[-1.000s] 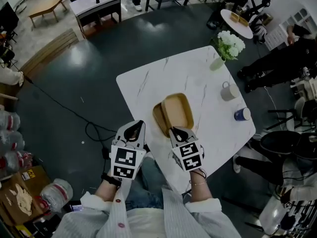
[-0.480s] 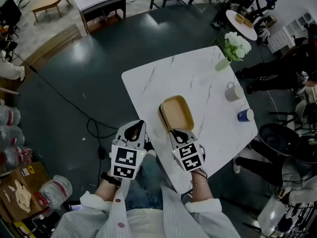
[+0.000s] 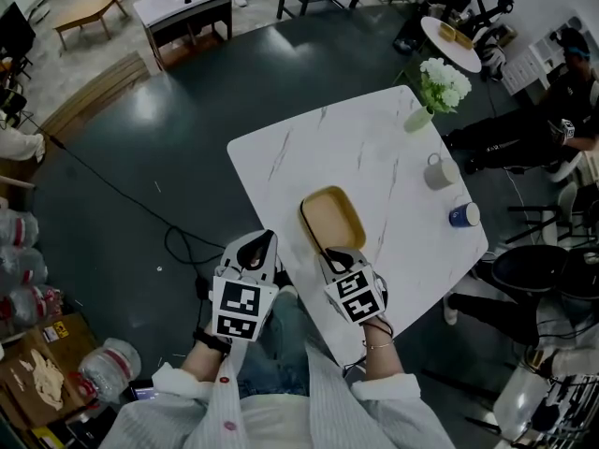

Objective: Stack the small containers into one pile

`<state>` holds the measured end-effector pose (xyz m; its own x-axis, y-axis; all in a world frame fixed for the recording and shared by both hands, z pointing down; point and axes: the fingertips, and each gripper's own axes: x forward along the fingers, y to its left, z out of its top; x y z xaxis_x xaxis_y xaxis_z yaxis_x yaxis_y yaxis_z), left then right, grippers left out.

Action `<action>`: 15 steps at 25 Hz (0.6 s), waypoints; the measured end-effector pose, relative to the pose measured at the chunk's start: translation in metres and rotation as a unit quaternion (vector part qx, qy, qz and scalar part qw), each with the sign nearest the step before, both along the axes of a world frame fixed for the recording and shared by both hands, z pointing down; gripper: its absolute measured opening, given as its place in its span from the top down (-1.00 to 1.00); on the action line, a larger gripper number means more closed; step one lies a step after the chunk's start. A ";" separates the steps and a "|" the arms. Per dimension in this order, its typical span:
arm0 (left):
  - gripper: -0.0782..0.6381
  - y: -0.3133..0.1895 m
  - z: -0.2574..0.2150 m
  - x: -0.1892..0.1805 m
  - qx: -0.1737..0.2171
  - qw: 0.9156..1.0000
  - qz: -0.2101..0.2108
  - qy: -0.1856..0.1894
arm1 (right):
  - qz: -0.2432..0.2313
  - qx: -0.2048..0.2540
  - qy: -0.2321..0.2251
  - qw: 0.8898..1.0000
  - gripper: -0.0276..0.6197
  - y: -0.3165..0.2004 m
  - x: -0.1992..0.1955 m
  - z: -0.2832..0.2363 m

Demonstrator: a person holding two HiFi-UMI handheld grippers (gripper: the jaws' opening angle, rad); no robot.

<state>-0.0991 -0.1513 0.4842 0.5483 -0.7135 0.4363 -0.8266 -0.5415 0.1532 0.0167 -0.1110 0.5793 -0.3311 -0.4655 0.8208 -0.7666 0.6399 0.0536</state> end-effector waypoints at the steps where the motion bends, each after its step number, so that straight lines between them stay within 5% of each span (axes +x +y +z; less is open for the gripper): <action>1: 0.73 -0.001 0.000 0.000 0.000 1.000 0.001 0.000 | 0.003 -0.003 -0.004 1.000 0.82 0.000 -0.001 0.001; 15: 0.73 -0.008 -0.001 0.007 0.003 1.000 0.031 0.001 | 0.045 -0.006 -0.044 0.998 0.63 -0.005 -0.008 -0.001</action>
